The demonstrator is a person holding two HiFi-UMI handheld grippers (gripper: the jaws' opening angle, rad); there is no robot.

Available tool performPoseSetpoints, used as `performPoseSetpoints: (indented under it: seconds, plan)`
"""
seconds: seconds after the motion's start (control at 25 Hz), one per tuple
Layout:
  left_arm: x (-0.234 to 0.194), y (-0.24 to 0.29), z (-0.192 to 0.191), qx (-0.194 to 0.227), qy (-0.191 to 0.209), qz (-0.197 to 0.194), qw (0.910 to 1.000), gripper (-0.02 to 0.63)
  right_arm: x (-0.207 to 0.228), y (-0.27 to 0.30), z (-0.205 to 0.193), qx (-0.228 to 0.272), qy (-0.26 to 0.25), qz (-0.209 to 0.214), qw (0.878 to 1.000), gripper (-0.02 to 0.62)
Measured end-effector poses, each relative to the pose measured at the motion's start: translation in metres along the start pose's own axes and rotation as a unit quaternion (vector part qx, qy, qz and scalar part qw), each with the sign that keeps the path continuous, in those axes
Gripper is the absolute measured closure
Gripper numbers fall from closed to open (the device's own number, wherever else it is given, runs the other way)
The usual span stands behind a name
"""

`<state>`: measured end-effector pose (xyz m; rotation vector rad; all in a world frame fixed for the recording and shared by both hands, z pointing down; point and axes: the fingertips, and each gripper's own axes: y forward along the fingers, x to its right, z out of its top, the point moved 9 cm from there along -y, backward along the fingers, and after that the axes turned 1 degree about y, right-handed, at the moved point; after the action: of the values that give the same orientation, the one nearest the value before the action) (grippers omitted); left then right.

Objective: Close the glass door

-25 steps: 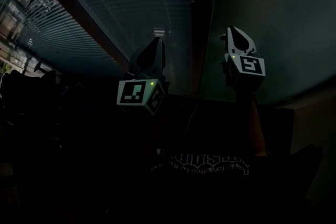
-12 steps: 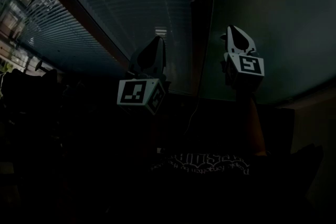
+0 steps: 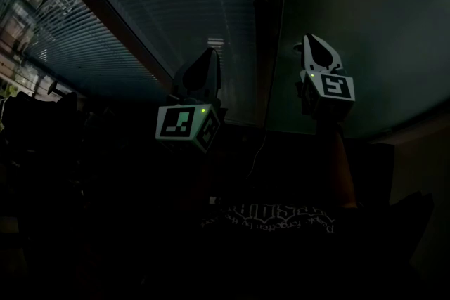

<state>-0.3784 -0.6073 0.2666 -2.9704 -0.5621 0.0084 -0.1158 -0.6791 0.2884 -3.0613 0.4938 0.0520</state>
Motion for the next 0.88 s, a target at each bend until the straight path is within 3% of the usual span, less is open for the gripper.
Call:
performPoseSetpoints:
  seconds: [0.56,0.88]
  plan:
    - [0.002,0.002,0.003,-0.001,0.004,-0.009,0.9999,0.611,-0.007,-0.012,0.006,0.009,0.003,-0.001,1.000,0.592]
    - [0.003,-0.001,0.007,0.003,0.003,0.002,1.0000,0.611,-0.011,-0.033,0.019,0.045,0.010,-0.010,0.999,0.592]
